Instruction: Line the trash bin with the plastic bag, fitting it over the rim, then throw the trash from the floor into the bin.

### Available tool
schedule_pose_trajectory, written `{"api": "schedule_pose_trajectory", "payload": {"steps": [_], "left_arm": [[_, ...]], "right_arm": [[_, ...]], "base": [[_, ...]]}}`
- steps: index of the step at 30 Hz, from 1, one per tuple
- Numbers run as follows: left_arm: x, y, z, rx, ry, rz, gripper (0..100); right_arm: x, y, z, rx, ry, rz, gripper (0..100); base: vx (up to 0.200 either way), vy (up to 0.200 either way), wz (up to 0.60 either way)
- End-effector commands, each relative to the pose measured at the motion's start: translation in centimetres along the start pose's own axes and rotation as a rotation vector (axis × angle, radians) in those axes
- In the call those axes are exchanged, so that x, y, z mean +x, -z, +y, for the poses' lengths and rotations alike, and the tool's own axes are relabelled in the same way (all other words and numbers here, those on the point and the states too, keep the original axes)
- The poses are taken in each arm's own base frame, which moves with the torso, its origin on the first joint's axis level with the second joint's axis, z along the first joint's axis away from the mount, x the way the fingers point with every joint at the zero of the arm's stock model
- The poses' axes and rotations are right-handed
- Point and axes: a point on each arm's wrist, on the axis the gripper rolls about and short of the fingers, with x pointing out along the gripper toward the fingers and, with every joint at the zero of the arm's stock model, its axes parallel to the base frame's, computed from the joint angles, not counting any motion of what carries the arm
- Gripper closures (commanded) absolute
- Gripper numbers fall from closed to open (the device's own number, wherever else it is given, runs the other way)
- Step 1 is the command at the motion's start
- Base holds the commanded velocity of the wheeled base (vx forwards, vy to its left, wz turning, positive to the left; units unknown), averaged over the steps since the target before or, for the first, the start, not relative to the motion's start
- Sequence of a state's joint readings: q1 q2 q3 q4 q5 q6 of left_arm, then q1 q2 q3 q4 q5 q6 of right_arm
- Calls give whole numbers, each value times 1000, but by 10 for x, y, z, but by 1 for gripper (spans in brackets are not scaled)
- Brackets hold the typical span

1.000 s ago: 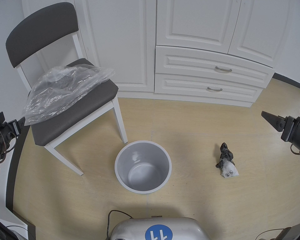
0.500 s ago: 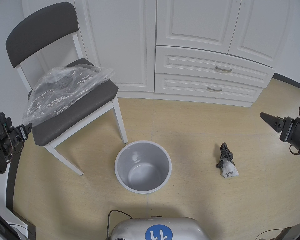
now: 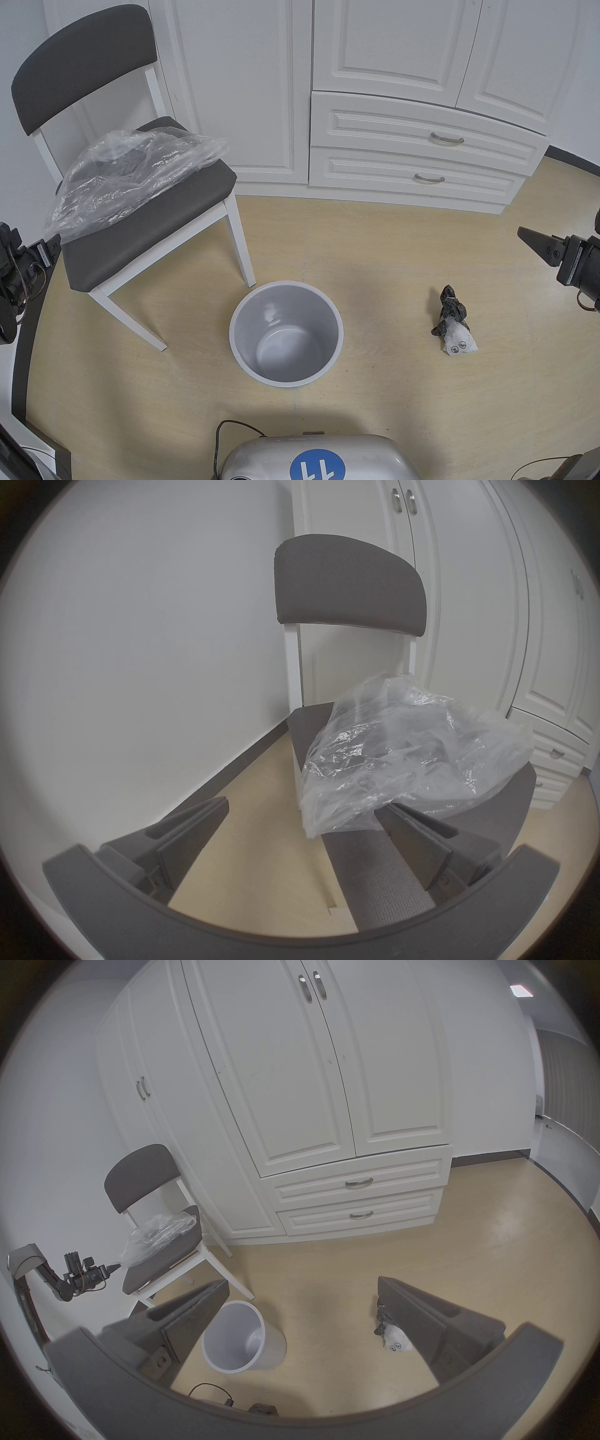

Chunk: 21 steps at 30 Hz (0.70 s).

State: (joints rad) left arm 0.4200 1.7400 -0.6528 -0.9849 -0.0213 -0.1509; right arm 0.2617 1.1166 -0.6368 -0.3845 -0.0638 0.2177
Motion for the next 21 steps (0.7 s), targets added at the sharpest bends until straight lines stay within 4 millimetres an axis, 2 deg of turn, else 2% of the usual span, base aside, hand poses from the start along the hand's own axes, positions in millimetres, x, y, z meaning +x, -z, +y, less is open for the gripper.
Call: {"api": "schedule_pose_trajectory", "payload": {"steps": [1,10,21], "left_arm": [[4,3,0,-4,13,9,0],[6,-1,0,-125,145,-59,0],[29,20,20,-135,139,-52,0]], "right_arm": [[0,0,0,0,0,1,0],[0,0,0,-1,0,0,0],[2,2,0,-2,-1,9,0]], "base": [[0,0,0],[0,0,0],[0,0,0]]}}
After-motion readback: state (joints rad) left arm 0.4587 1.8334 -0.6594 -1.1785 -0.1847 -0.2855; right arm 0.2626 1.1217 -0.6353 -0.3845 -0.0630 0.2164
